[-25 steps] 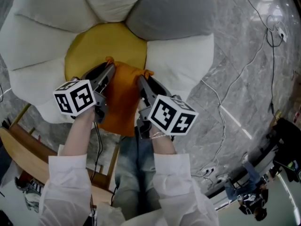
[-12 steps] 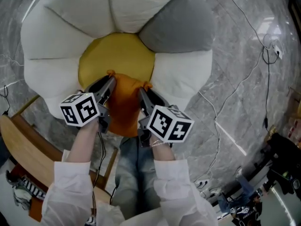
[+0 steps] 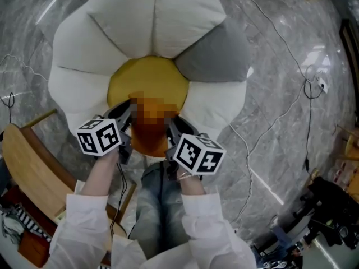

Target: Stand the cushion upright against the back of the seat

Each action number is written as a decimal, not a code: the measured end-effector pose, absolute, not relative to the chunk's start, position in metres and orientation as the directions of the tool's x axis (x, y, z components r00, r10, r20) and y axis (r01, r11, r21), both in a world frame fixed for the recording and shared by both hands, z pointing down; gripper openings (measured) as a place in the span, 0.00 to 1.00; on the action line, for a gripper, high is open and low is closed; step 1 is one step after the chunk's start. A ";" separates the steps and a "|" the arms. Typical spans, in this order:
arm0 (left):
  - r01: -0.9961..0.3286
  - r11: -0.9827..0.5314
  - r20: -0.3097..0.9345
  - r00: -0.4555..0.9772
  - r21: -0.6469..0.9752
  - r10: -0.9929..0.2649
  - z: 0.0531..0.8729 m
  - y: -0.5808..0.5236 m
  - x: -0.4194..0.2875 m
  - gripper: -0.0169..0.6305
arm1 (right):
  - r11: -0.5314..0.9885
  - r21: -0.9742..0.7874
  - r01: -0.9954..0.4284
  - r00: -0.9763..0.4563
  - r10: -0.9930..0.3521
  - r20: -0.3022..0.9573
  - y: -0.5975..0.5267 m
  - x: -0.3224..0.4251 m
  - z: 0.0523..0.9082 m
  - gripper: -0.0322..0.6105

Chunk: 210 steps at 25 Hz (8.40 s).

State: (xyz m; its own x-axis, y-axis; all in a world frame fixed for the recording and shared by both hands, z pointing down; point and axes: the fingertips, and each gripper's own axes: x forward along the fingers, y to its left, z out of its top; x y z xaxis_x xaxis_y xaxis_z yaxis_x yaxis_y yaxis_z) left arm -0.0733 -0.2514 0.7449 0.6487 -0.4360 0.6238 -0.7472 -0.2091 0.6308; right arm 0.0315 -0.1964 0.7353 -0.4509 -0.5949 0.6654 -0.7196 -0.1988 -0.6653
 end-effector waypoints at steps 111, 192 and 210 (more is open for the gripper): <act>-0.634 -0.487 0.316 0.748 0.601 -0.584 0.393 -0.292 -0.063 0.28 | 0.287 -0.437 -0.852 -0.490 -0.731 0.476 -0.287 0.010 0.405 0.27; -0.655 -0.626 0.245 0.748 0.422 -0.617 0.246 -0.115 -0.042 0.04 | 0.533 -0.186 -0.825 -0.565 -0.773 0.290 -0.110 -0.017 0.245 0.07; -0.637 -0.614 0.246 0.760 0.466 -0.602 0.251 -0.110 -0.045 0.04 | 0.531 -0.164 -0.831 -0.555 -0.774 0.305 -0.107 -0.020 0.248 0.07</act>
